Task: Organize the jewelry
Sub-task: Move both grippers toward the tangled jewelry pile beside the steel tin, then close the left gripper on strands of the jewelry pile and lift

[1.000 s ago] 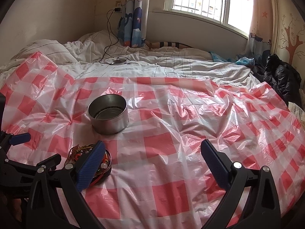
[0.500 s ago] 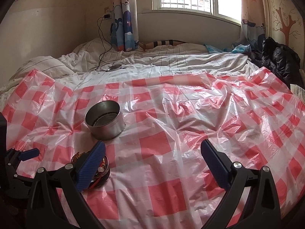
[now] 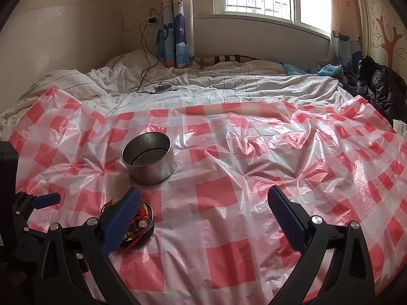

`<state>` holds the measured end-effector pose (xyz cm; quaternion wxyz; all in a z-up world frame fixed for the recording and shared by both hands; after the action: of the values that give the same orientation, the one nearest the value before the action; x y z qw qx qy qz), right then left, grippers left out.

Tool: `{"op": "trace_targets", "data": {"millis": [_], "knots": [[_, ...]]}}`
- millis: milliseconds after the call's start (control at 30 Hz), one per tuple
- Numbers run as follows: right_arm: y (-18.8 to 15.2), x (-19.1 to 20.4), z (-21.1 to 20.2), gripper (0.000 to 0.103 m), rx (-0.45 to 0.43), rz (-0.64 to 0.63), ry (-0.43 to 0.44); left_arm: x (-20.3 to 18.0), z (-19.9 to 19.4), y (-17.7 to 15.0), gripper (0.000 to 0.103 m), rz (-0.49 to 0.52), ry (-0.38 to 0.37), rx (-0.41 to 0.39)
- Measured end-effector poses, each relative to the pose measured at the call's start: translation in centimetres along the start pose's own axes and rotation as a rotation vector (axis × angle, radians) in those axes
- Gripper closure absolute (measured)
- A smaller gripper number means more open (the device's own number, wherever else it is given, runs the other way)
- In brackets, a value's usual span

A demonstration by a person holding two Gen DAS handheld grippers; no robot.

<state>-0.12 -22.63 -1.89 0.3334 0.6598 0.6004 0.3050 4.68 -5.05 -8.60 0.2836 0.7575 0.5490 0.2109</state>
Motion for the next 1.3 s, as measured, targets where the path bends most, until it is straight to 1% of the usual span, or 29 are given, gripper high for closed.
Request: {"op": "trace_targets", "data": {"millis": [33,100,200,300,400,467,567,633,667,700,733,800,833,900,933,1000,1100,1167,1200,1233,1300], "knots": [[0.0,0.1,-0.1,0.007,-0.002,0.008,0.022,0.1,0.1,0.0,0.008,-0.020,-0.034,0.009],[0.0,-0.1,-0.1,0.007,-0.003,0.024,0.030,0.7,0.7,0.0,0.008,-0.084,-0.104,0.040],[0.0,-0.6,0.1,0.007,0.007,0.061,0.041,2.4,1.5,-0.3,0.008,-0.185,-0.147,0.068],[-0.2,-0.8,0.4,0.007,0.027,0.082,0.057,3.4,2.0,-0.3,0.008,-0.258,-0.201,0.078],[-0.3,-0.8,0.7,0.007,0.040,0.081,0.050,3.3,3.3,-0.5,0.008,-0.328,-0.279,0.131],[-0.4,-0.7,0.7,0.007,0.041,0.079,0.047,2.7,3.7,0.0,0.008,-0.334,-0.299,0.133],[-0.4,-0.8,0.8,0.007,0.043,0.085,0.047,1.3,4.1,0.9,0.009,-0.287,-0.298,0.128],[-0.5,-1.0,0.9,0.007,0.045,0.093,0.048,0.6,4.5,1.3,0.018,-0.275,-0.302,0.139],[-0.5,-1.1,0.9,0.007,0.045,0.097,0.048,0.3,4.8,1.3,0.026,-0.275,-0.303,0.149],[-0.5,-1.2,0.9,0.007,0.046,0.101,0.048,0.2,5.1,1.3,0.037,-0.277,-0.304,0.162],[-0.5,-1.3,0.9,0.007,0.047,0.104,0.048,0.2,5.4,1.1,0.043,-0.281,-0.300,0.177],[-0.5,-1.3,1.0,0.007,0.048,0.109,0.048,0.5,5.5,1.0,0.055,-0.298,-0.302,0.178],[-0.5,-1.4,1.0,0.007,0.049,0.111,0.047,0.7,5.5,1.0,0.059,-0.305,-0.305,0.176],[-0.5,-1.4,1.0,0.007,0.049,0.112,0.047,1.0,5.5,0.9,0.077,-0.326,-0.328,0.170],[-0.5,-1.4,1.0,0.007,0.049,0.111,0.046,1.2,5.4,0.8,0.080,-0.333,-0.332,0.169],[-0.5,-1.4,1.0,0.007,0.049,0.111,0.047,1.4,5.2,0.7,0.094,-0.343,-0.354,0.162],[-0.5,-1.4,0.9,0.007,0.049,0.109,0.048,1.8,4.7,0.8,0.100,-0.361,-0.371,0.137],[-0.5,-1.2,0.8,0.007,0.047,0.103,0.061,2.2,4.0,1.1,0.100,-0.387,-0.398,0.104],[-0.5,-1.0,0.8,0.007,0.046,0.098,0.069,2.4,3.5,1.5,0.101,-0.394,-0.419,0.072],[-0.4,-0.7,0.7,0.007,0.047,0.090,0.080,2.6,3.1,1.7,0.101,-0.400,-0.426,0.049],[-0.5,0.0,0.8,0.007,0.058,0.075,0.115,3.0,2.7,2.0,0.101,-0.413,-0.435,0.029]]}}
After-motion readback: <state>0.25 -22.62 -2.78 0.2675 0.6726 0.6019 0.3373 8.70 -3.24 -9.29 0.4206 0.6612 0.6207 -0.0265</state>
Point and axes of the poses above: each gripper's, at about its wrist camera, not at the fingertips, and z roughly the way its jaws point, x to its left, y to its top, the point moved 8 cm from there along z, roughly the way its jaws point, and after that the axes turned 4 degrees about -x, right-handed, at the moved point
